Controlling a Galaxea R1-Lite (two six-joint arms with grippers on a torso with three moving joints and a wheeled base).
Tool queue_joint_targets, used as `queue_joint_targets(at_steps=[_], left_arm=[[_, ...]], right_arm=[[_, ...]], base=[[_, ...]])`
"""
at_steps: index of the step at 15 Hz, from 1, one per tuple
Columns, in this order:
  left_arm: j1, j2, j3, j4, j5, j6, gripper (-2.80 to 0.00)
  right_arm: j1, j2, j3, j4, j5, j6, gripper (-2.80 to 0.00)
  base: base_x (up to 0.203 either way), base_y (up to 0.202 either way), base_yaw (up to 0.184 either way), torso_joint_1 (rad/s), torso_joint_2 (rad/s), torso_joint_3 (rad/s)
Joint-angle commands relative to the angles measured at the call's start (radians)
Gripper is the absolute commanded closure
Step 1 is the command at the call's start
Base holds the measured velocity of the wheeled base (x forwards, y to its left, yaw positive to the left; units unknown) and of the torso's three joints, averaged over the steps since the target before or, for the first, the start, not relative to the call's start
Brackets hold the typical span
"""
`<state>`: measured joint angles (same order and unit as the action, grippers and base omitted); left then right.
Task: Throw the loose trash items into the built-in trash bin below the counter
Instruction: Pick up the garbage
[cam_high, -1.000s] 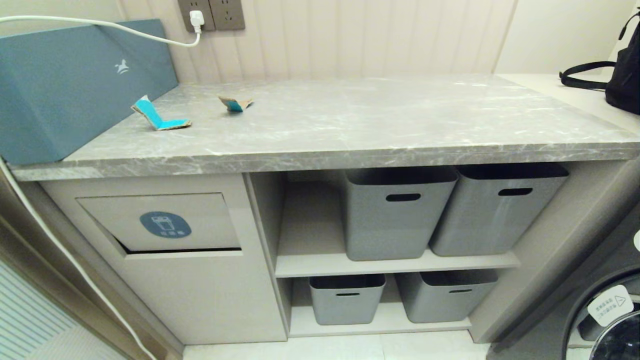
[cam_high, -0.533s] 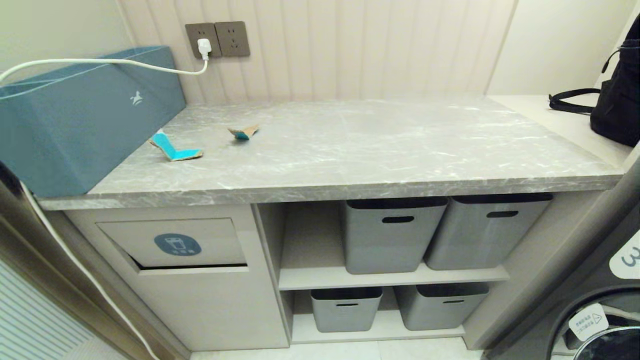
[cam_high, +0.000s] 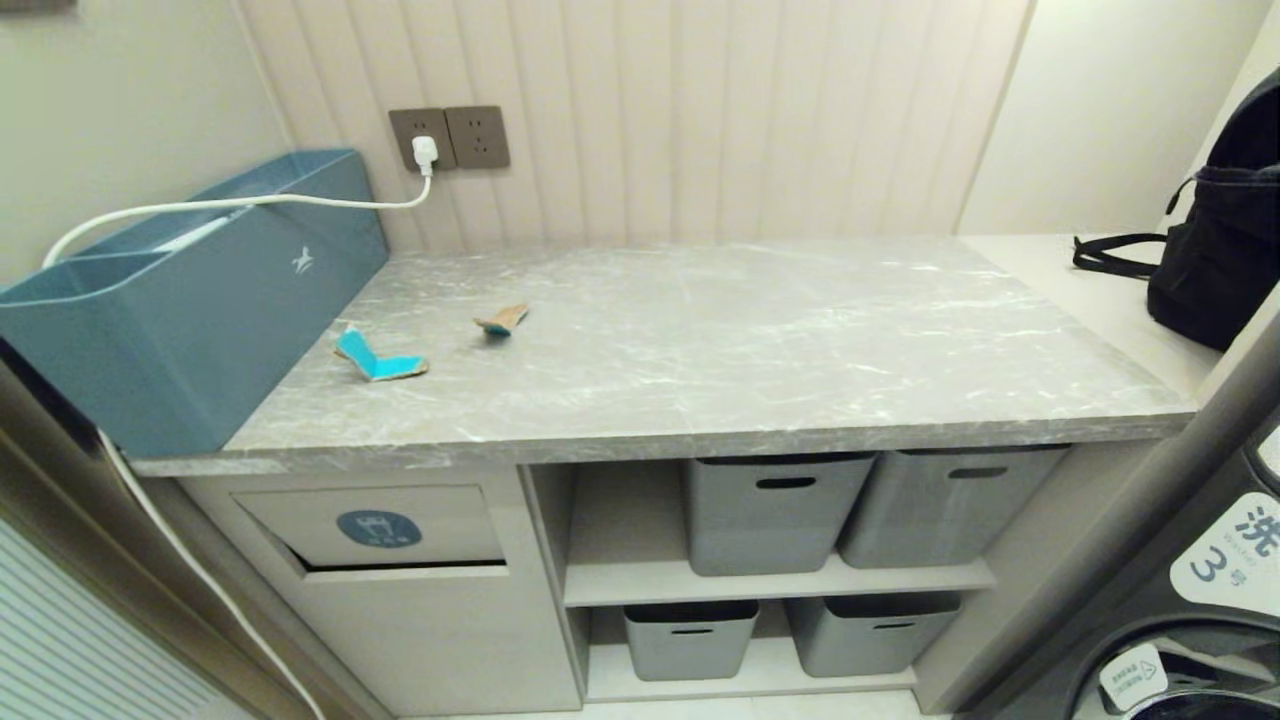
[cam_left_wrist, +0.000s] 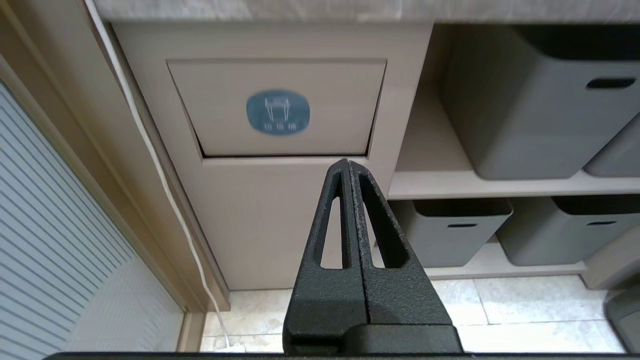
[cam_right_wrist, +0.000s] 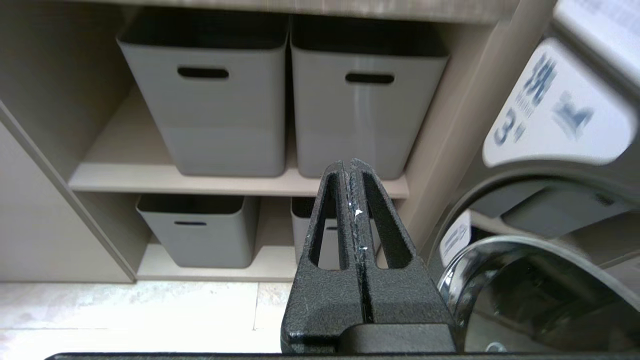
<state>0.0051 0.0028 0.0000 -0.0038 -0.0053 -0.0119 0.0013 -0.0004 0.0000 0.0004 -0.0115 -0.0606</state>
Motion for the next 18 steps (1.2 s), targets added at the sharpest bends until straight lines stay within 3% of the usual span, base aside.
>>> queue_joint_targets(at_steps=[1, 7, 11, 12, 13, 18], left_arm=[[0.000, 0.000, 0.003, -0.001, -0.001, 0.000, 0.00], [0.001, 0.000, -0.012, 0.000, 0.001, 0.007, 0.00], [0.001, 0.053, -0.207, 0.025, 0.003, 0.007, 0.00], [0.001, 0.123, -0.254, 0.029, 0.003, 0.007, -0.31], [0.000, 0.213, -0.295, 0.027, 0.003, 0.006, -2.80], [0.000, 0.770, -0.438, -0.142, -0.004, 0.001, -2.80]], right_arm=[[0.000, 0.000, 0.002, 0.000, -0.001, 0.001, 0.00], [0.000, 0.000, 0.000, 0.000, -0.001, 0.004, 0.00], [0.000, 0.000, 0.002, -0.002, -0.001, 0.007, 0.00], [0.000, 0.000, 0.001, -0.002, -0.001, 0.007, 0.00], [0.000, 0.000, 0.000, -0.002, -0.001, 0.007, 0.00], [0.000, 0.000, 0.001, -0.002, -0.001, 0.007, 0.00]], base=[[0.000, 0.000, 0.000, 0.261, -0.54, -0.286], [0.000, 0.000, 0.000, 0.257, -0.54, -0.284], [0.000, 0.000, 0.000, 0.053, -0.10, -0.056], [0.000, 0.000, 0.000, 0.000, 0.00, 0.000], [0.000, 0.000, 0.000, 0.000, 0.00, 0.000], [0.000, 0.000, 0.000, 0.000, 0.00, 0.000]])
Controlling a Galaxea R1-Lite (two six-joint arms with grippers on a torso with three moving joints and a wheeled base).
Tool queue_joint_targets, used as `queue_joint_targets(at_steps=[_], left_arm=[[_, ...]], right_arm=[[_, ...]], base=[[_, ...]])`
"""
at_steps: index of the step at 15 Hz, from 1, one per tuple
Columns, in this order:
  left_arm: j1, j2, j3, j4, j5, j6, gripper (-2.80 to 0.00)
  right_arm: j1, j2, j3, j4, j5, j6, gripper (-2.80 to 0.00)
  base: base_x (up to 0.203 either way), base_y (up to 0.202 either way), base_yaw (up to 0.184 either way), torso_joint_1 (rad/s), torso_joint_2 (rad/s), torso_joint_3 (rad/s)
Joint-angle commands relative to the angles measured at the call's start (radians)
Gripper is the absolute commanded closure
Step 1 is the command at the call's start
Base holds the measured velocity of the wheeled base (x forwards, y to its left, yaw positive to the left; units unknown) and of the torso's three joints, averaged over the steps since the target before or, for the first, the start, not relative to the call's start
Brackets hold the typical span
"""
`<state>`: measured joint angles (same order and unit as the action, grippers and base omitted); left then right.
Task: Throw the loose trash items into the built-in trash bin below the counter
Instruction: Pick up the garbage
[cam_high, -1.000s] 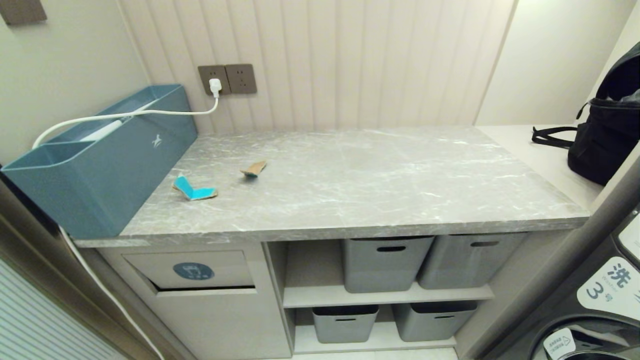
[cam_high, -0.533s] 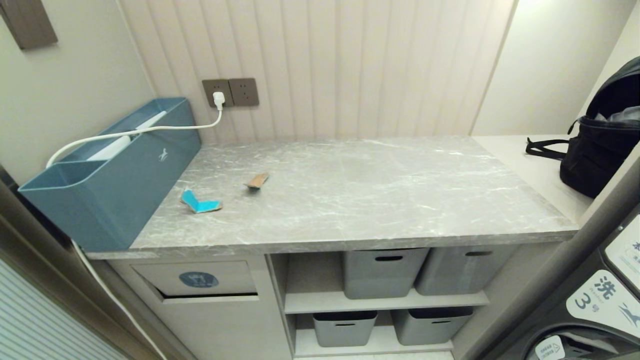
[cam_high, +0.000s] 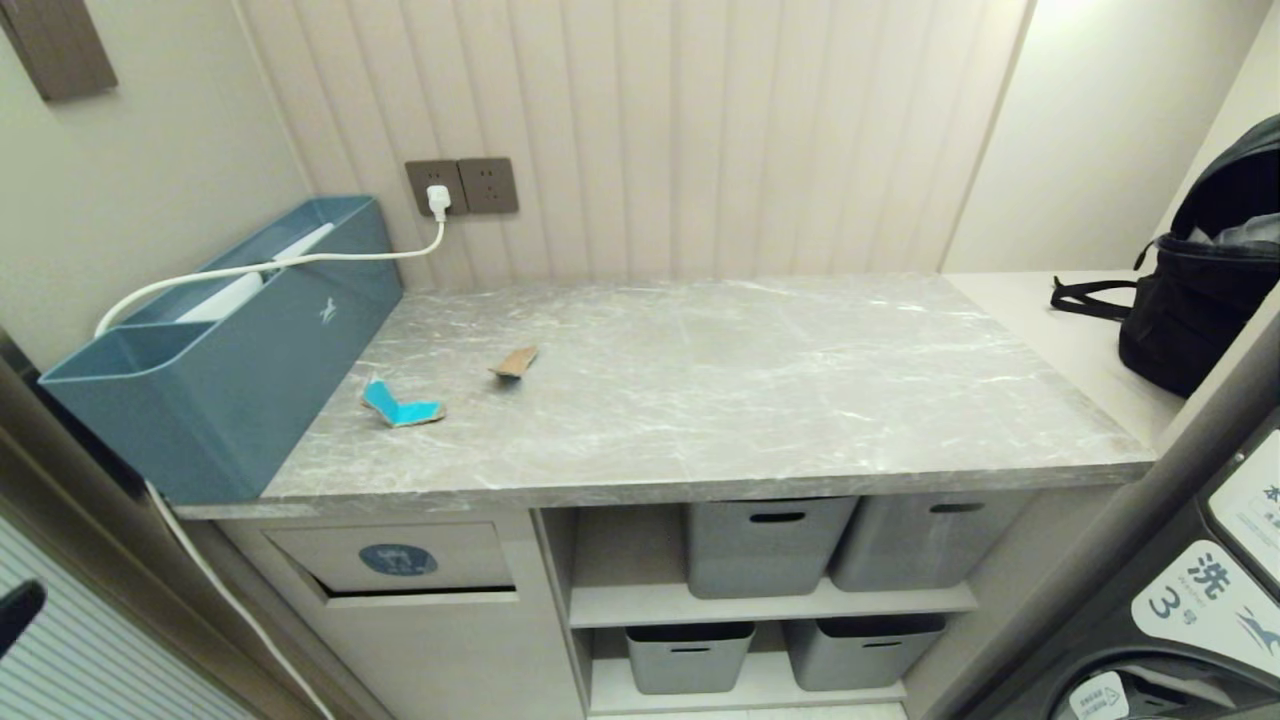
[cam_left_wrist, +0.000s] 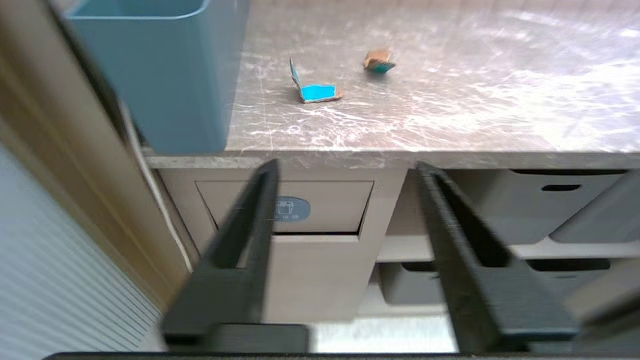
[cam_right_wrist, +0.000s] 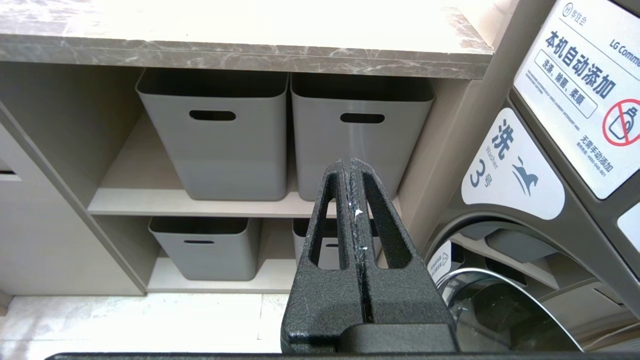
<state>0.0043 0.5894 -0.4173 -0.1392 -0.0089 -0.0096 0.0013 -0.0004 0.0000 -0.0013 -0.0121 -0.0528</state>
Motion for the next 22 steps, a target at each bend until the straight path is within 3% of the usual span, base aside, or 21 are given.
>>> queue_joint_targets(at_steps=[1, 3, 7, 9, 14, 22], left_arm=[[0.000, 0.293, -0.049, -0.041, -0.001, 0.000, -2.80], [0.000, 0.504, -0.086, -0.145, -0.002, -0.001, -2.80], [0.008, 0.869, -0.120, -0.474, 0.008, -0.058, -2.80], [0.019, 1.017, -0.196, -0.555, 0.018, -0.075, -2.80], [0.055, 1.260, -0.575, -0.431, 0.012, -0.089, -2.80], [0.028, 1.435, -0.743, -0.406, 0.016, -0.083, -2.80]], right_arm=[[0.000, 0.000, 0.001, 0.000, 0.000, -0.001, 0.00], [0.000, 0.000, 0.001, 0.000, 0.000, -0.001, 0.00], [0.000, 0.000, 0.002, 0.000, 0.000, -0.001, 0.00], [0.000, 0.000, 0.000, 0.000, 0.000, -0.001, 0.00], [0.000, 0.000, 0.001, 0.000, 0.000, -0.001, 0.00], [0.000, 0.000, 0.001, 0.000, 0.000, -0.001, 0.00]], base=[[0.000, 0.000, 0.000, 0.000, 0.00, 0.000], [0.000, 0.000, 0.000, 0.000, 0.00, 0.000], [0.000, 0.000, 0.000, 0.000, 0.00, 0.000], [0.000, 0.000, 0.000, 0.000, 0.00, 0.000], [0.000, 0.000, 0.000, 0.000, 0.00, 0.000], [0.000, 0.000, 0.000, 0.000, 0.00, 0.000]])
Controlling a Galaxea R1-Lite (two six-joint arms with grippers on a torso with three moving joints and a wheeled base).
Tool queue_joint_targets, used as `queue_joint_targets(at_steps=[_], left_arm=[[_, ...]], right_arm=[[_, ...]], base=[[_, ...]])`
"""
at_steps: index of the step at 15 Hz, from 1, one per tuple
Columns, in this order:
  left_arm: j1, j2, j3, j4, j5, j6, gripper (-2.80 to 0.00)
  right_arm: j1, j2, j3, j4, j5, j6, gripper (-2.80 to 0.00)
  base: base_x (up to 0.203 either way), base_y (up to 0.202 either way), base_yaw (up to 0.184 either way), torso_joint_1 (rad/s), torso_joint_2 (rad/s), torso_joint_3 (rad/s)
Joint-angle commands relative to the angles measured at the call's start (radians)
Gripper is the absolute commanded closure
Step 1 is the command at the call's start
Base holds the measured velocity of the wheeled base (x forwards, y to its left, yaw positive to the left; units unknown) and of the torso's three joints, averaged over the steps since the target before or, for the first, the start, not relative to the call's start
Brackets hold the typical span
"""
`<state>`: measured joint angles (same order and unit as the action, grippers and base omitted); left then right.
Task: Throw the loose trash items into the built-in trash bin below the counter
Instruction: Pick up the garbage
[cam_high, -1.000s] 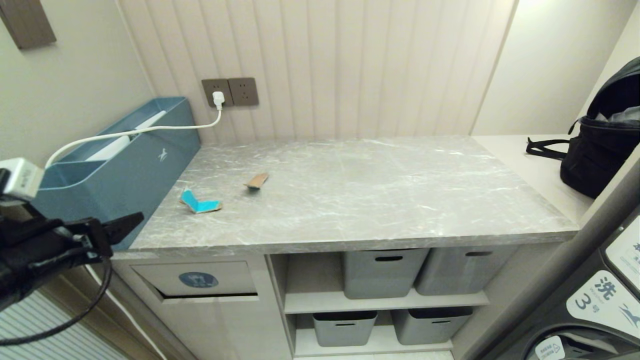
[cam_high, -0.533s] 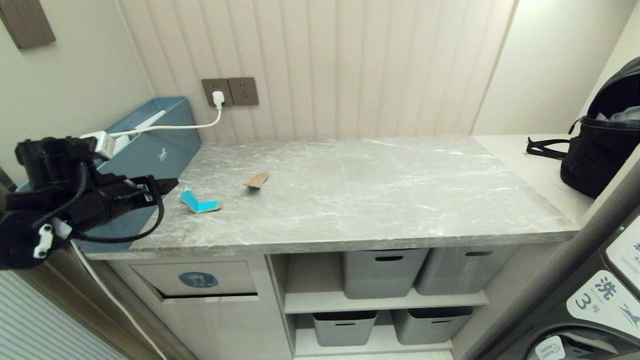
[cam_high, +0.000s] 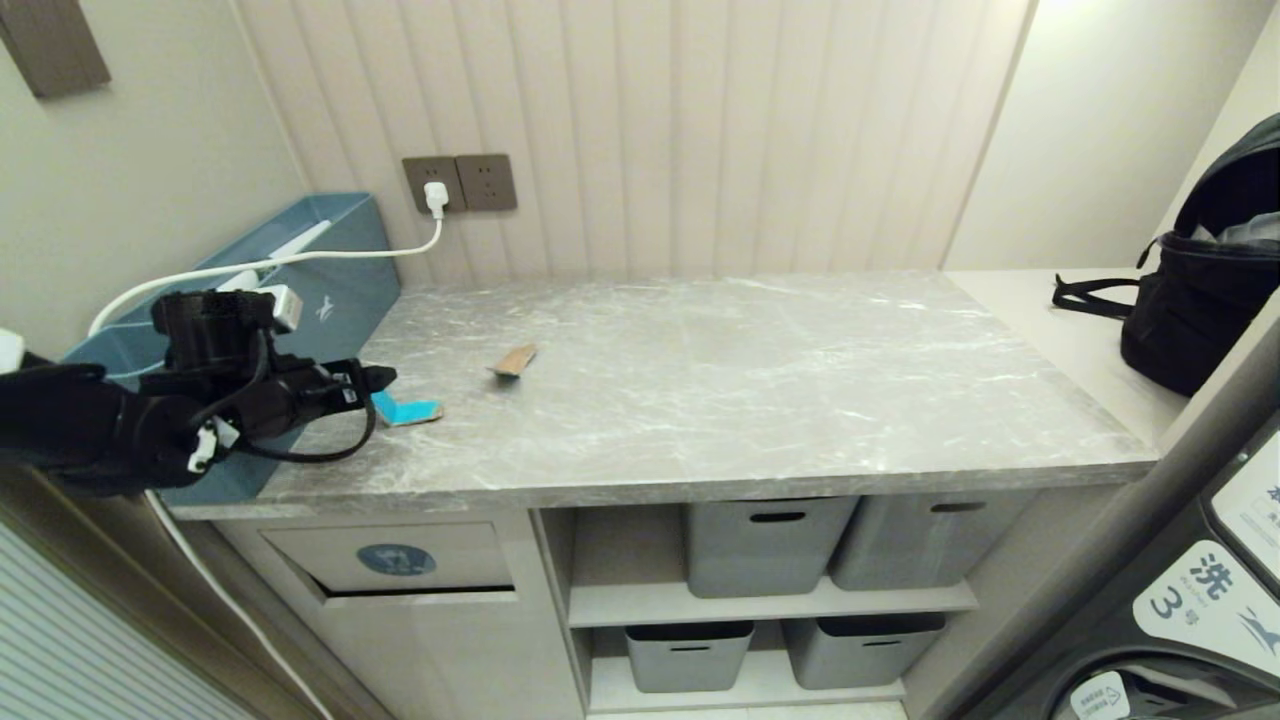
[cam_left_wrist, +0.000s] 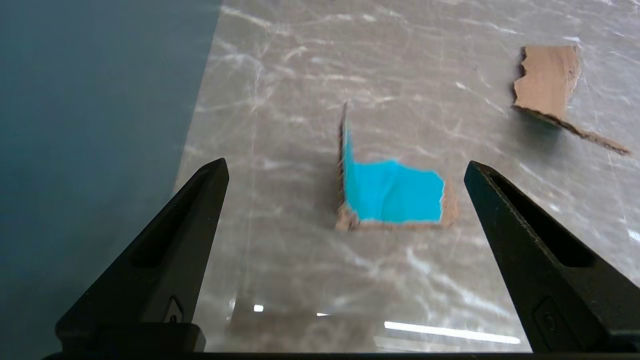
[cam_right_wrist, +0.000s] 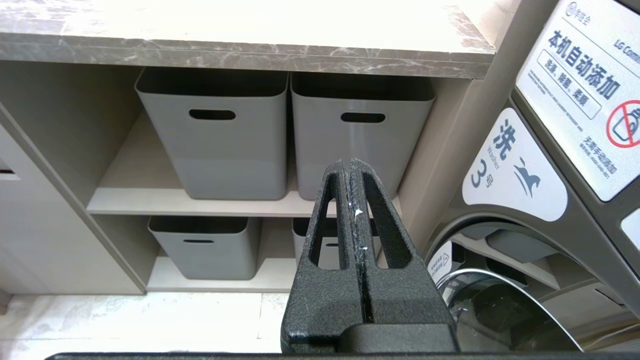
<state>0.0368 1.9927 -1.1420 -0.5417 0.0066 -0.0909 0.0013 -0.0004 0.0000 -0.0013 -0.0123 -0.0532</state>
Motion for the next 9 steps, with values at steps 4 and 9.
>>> queue_joint_targets(at_steps=[4, 9], left_arm=[[-0.026, 0.064, -0.027, -0.003, 0.007, 0.002, -2.80], [-0.028, 0.077, -0.033, -0.004, 0.007, 0.014, 0.00]], right_arm=[[0.000, 0.000, 0.002, 0.000, 0.000, 0.000, 0.00], [0.000, 0.000, 0.000, 0.000, 0.000, 0.000, 0.00]], base=[[0.000, 0.000, 0.000, 0.000, 0.00, 0.000], [0.000, 0.000, 0.000, 0.000, 0.00, 0.000]])
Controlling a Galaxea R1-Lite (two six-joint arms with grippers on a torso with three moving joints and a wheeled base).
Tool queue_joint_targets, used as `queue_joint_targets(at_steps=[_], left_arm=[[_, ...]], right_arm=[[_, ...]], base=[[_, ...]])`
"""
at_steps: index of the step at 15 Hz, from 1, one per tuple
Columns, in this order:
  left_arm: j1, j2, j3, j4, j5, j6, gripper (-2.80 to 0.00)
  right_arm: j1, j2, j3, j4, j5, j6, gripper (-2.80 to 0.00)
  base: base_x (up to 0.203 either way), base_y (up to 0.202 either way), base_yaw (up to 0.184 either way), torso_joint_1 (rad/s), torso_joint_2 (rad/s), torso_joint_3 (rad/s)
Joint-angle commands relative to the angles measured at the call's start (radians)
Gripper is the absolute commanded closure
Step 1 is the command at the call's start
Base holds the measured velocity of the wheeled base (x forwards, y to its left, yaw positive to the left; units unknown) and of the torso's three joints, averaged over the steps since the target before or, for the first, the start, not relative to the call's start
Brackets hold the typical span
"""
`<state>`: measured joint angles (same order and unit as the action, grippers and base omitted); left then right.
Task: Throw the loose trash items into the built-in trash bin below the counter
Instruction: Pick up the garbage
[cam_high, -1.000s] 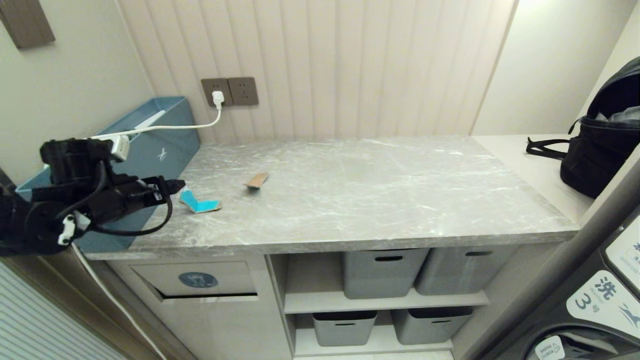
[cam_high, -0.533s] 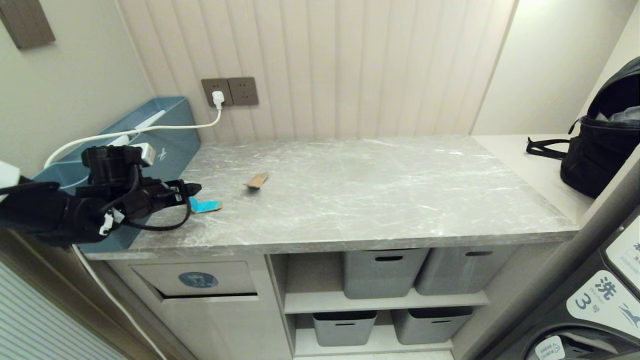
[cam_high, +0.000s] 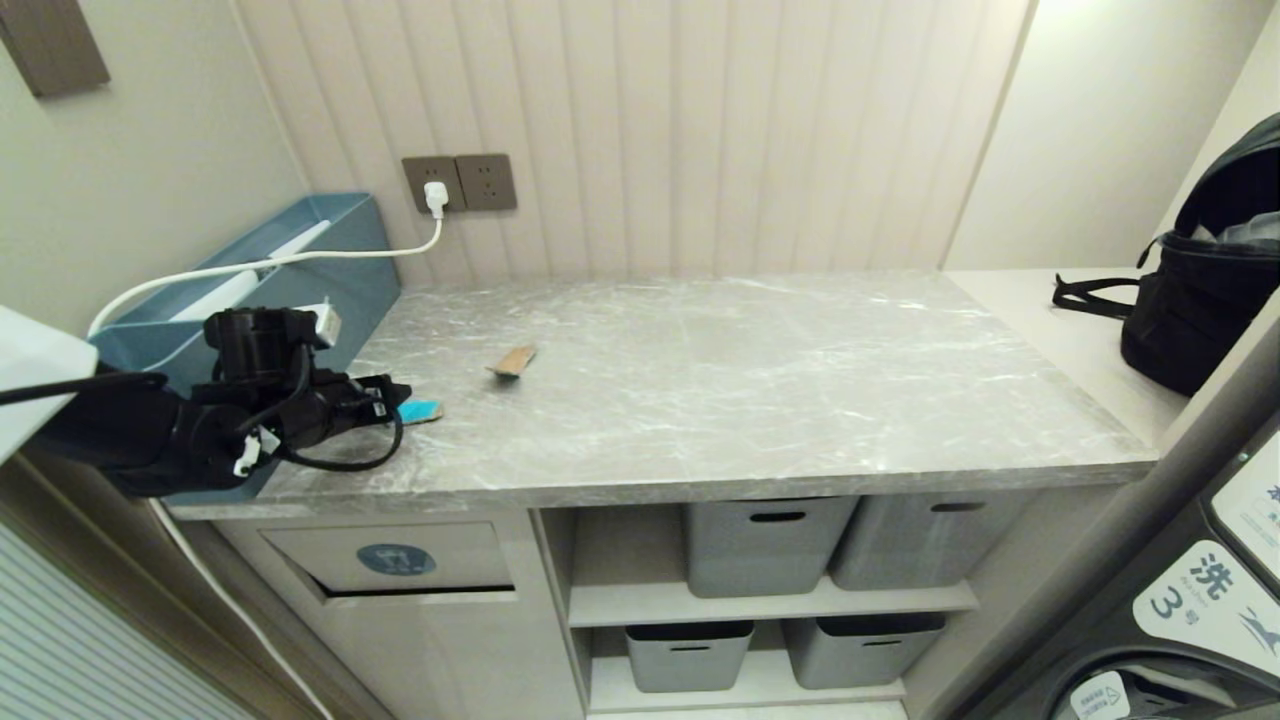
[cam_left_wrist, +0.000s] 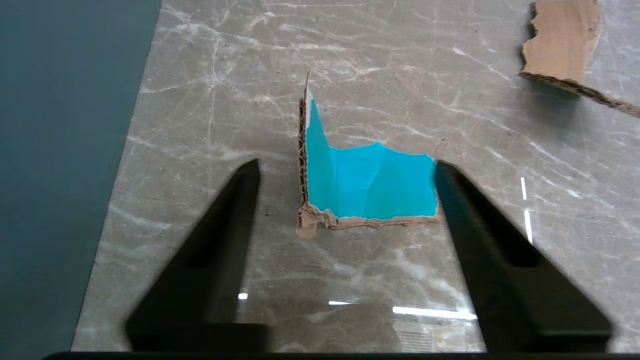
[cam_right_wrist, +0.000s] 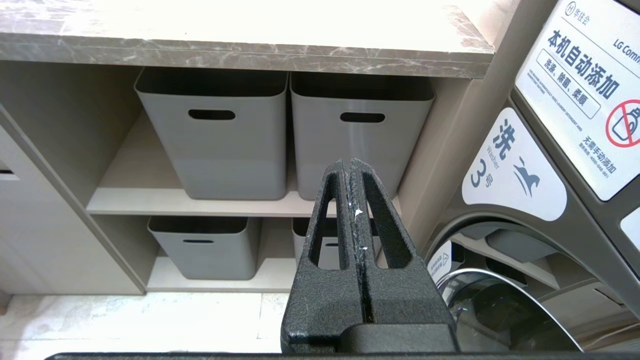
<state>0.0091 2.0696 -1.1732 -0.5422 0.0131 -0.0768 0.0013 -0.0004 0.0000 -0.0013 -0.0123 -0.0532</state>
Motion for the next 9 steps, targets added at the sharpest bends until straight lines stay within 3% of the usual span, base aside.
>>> queue_joint_targets(at_steps=[1, 9], left_arm=[[0.000, 0.001, -0.001, -0.004, -0.001, 0.000, 0.00], [-0.005, -0.022, 0.003, -0.002, -0.001, -0.002, 0.00]], right_arm=[[0.000, 0.000, 0.000, 0.000, 0.000, 0.000, 0.00], [0.000, 0.000, 0.002, 0.000, 0.000, 0.000, 0.00]], base=[[0.000, 0.000, 0.000, 0.000, 0.00, 0.000], [0.000, 0.000, 0.000, 0.000, 0.00, 0.000]])
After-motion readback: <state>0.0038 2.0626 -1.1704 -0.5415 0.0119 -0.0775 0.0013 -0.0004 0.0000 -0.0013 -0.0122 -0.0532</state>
